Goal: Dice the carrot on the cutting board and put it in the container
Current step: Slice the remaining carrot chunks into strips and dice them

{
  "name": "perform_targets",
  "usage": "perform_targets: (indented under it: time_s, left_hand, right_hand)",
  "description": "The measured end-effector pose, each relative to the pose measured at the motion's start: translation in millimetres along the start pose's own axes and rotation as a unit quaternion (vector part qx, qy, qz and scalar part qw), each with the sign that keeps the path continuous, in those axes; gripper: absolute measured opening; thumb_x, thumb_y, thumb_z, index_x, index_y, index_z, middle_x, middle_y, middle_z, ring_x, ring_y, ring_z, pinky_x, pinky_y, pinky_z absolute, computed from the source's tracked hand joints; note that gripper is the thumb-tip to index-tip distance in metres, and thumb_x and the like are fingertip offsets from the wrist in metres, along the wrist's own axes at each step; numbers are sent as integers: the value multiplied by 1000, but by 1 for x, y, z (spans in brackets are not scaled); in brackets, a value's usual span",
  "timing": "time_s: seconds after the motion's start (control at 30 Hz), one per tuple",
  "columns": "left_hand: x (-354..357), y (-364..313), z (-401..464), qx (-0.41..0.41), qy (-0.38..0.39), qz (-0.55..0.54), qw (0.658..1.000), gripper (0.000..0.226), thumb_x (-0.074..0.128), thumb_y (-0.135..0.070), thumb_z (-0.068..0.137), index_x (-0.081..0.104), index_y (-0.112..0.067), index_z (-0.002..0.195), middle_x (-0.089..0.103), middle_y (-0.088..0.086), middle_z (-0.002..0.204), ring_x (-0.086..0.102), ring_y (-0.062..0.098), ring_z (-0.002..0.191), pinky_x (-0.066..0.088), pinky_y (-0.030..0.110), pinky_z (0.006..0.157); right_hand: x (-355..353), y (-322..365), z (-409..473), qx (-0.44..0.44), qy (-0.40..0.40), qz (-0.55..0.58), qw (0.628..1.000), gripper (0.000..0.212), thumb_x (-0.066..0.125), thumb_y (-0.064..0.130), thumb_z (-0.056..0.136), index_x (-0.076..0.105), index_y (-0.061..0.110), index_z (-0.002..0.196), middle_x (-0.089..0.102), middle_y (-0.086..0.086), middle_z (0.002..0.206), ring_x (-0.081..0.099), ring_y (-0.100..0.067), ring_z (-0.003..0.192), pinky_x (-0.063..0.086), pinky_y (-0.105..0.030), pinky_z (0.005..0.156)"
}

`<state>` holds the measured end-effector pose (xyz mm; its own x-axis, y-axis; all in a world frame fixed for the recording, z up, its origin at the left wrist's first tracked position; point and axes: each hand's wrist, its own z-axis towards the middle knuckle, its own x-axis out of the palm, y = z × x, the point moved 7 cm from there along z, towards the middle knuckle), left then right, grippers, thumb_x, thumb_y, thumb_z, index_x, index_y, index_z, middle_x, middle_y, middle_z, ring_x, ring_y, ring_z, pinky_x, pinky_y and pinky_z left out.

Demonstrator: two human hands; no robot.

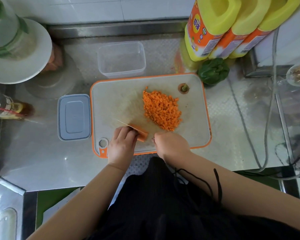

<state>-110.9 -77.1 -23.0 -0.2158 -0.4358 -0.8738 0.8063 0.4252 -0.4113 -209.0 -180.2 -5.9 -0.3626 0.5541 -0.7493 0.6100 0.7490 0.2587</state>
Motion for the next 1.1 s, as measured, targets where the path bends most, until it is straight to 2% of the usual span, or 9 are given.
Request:
perform_targets:
  time_s: [0.17,0.33,0.5,0.67,0.77,0.87,0.97,1.03,1.1]
  left_hand:
    - [2,-1,-1,8,-13,-15,1000,17,57,-16,92,70,-6,86,65,8,94,54,27,95,45,31,71]
    - [5,0,-3,10,-20,-9,1000,15,59,-14,92,70,-5,87,66,9,95,55,30,96,48,34,74]
    - [3,-2,-3,23,-19,-11,999,8,63,-9,89,70,-5,87,65,10,95,54,30,95,48,34,75]
    - [3,0,-3,28,-17,-4,999,6,71,-2,82,70,-6,86,65,10,92,55,30,93,50,35,73]
    - [1,2,-2,29,-12,-9,999,6,70,-3,83,68,-7,87,65,9,94,55,29,93,50,35,74]
    - [-2,0,-2,46,-7,-8,999,3,66,-6,87,67,-7,89,64,9,95,55,29,93,52,39,74]
    - [-18,-10,0,68,-38,23,997,12,65,-14,91,60,-10,101,59,12,101,56,32,89,50,42,76]
    - [-32,-16,14,66,-56,47,995,20,66,-24,91,60,-10,104,54,11,106,54,33,92,46,42,82]
    - [-29,-21,33,79,14,94,992,32,56,-40,91,67,-10,99,59,9,104,51,32,97,37,44,96]
  right_hand:
    - [-12,7,0,10,46,-6,999,22,42,-14,79,51,6,84,41,-3,68,43,-23,64,37,-34,54]
    - [-18,15,8,10,82,-35,996,23,45,-16,80,45,6,70,41,-5,67,43,-22,60,33,-32,49]
    - [-15,20,17,6,69,-28,997,21,42,-12,86,48,6,77,42,-4,66,40,-18,54,34,-30,47]
    - [-3,8,22,-2,39,20,999,16,41,-5,91,53,4,91,47,-5,68,52,-25,63,35,-32,47]
    - [-5,1,29,5,37,47,998,17,44,15,100,54,7,89,46,-2,67,51,-23,63,34,-30,47]
    - [-10,-1,33,-3,52,58,997,25,42,27,101,50,10,84,45,-1,67,50,-24,66,37,-32,54]
    - [-5,2,31,1,51,29,998,24,43,13,99,54,12,78,50,-2,65,50,-21,57,36,-29,47]
    - [1,5,29,9,38,10,999,20,42,2,94,56,10,83,49,-2,64,49,-22,55,39,-30,49]
    - [3,9,26,-6,9,-18,1000,18,41,0,91,56,8,96,41,0,63,49,-24,59,38,-32,50]
